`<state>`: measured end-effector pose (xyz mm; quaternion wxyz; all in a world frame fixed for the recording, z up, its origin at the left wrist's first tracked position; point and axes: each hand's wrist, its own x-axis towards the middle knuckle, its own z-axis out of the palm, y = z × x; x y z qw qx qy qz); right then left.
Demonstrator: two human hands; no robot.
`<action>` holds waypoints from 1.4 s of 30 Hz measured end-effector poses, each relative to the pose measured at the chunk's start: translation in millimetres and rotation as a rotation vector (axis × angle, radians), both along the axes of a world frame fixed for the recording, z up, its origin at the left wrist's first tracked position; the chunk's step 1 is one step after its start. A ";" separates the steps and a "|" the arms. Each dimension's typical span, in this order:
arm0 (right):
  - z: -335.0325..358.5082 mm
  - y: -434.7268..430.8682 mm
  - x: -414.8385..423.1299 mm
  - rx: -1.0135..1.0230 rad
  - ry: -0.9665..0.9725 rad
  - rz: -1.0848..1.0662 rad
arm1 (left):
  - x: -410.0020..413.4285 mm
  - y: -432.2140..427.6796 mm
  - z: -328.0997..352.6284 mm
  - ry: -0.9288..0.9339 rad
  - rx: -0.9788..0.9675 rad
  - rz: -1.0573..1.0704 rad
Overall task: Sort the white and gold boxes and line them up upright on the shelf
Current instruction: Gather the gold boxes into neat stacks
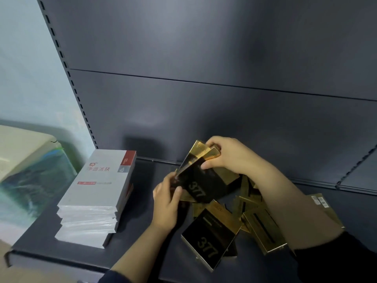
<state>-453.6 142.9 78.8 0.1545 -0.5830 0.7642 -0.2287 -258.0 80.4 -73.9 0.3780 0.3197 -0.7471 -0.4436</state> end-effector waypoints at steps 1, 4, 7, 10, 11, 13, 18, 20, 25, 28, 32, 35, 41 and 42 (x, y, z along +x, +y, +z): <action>-1.4 -0.5 7.2 0.002 -0.044 0.018 | 3.7 1.4 0.5 0.122 0.095 -0.039; -15.2 -3.6 23.8 0.009 -0.133 0.060 | 10.6 5.3 7.9 0.288 0.271 -0.058; -29.4 -0.5 27.9 -0.054 -0.206 -0.037 | 19.6 13.0 14.6 0.194 0.242 0.051; -37.9 17.9 20.0 -0.132 -0.363 -0.170 | 49.3 22.6 12.1 0.099 0.224 0.203; -40.2 27.8 14.7 -0.144 -0.387 -0.202 | 61.4 24.3 11.5 0.076 0.222 0.248; -45.7 50.1 4.0 -0.140 -0.415 -0.246 | 83.7 28.1 8.3 -0.003 0.258 0.355; -63.0 88.8 -5.7 0.000 -0.382 -0.268 | 111.3 36.9 8.8 -0.427 0.188 0.372; -68.0 94.3 -4.6 0.066 -0.375 -0.245 | 107.8 41.9 8.8 -0.690 0.051 0.334; -69.2 104.0 -13.4 0.042 -0.391 -0.336 | 80.3 62.2 18.3 -0.667 -0.123 0.471; -69.9 121.0 -25.5 0.098 -0.306 -0.380 | 67.9 58.5 23.7 -0.690 -0.290 0.389; -74.0 148.1 -31.1 0.385 -0.110 -0.218 | 38.6 49.7 37.9 -0.669 -0.308 0.276; -86.3 159.8 -25.5 0.553 0.159 -0.070 | 7.1 49.5 47.1 -0.551 -0.270 0.073; -67.6 168.2 -19.6 0.181 0.061 -0.163 | -38.6 70.2 50.8 -0.203 0.192 -0.278; -59.4 168.8 -18.8 0.046 -0.051 -0.206 | -43.2 73.8 52.7 -0.162 0.378 -0.326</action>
